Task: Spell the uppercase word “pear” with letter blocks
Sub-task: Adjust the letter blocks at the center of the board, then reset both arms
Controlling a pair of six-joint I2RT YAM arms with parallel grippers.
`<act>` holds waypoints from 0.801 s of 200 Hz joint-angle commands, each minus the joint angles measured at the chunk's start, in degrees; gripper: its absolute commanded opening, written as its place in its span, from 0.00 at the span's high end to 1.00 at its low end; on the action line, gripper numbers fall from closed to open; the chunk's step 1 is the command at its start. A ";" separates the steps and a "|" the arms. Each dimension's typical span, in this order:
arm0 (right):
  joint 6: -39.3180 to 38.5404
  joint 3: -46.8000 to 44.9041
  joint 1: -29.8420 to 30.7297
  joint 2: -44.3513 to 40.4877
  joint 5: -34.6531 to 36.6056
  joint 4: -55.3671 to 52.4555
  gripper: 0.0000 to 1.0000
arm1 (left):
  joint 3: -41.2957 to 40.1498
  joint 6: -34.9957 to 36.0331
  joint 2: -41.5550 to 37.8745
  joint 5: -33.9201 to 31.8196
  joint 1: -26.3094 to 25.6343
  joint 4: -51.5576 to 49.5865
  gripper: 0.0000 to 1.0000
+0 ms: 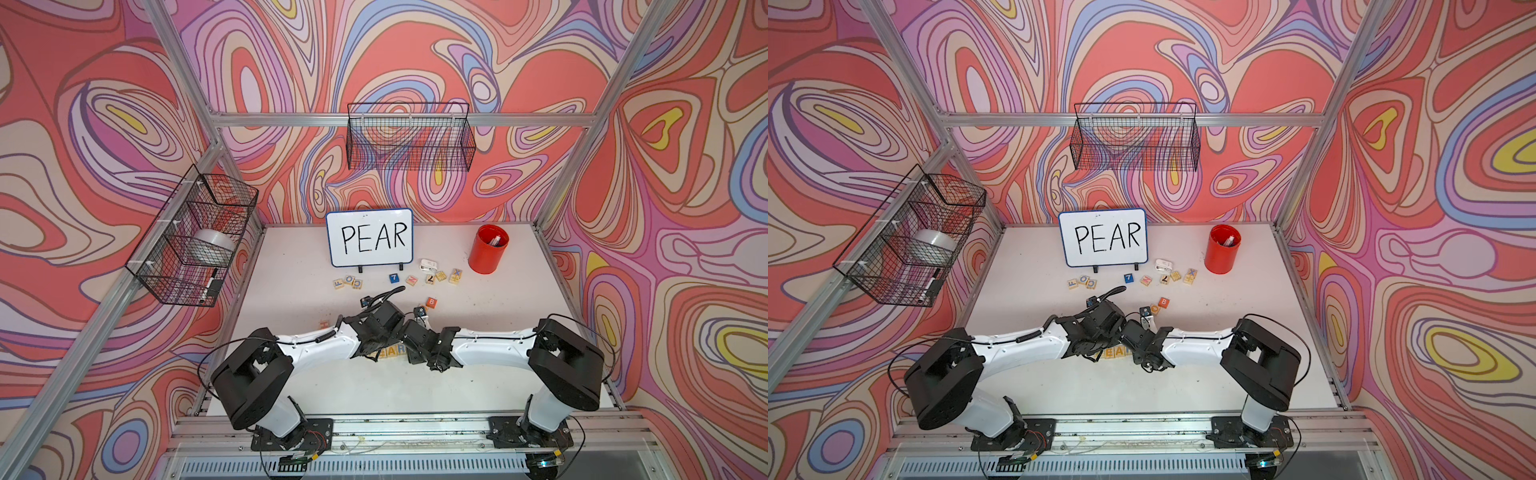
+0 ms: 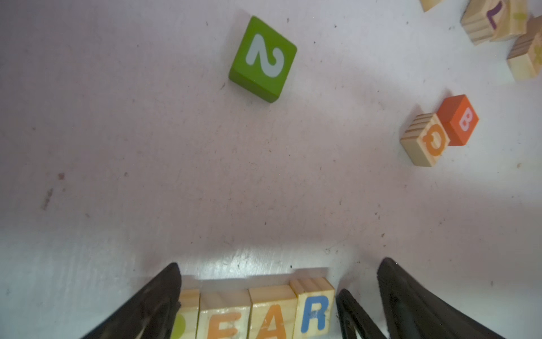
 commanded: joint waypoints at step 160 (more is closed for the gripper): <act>-12.41 -2.34 -22.90 -30.82 27.94 -3.02 0.10 | -6.24 39.97 -41.32 -35.20 14.26 -6.59 0.00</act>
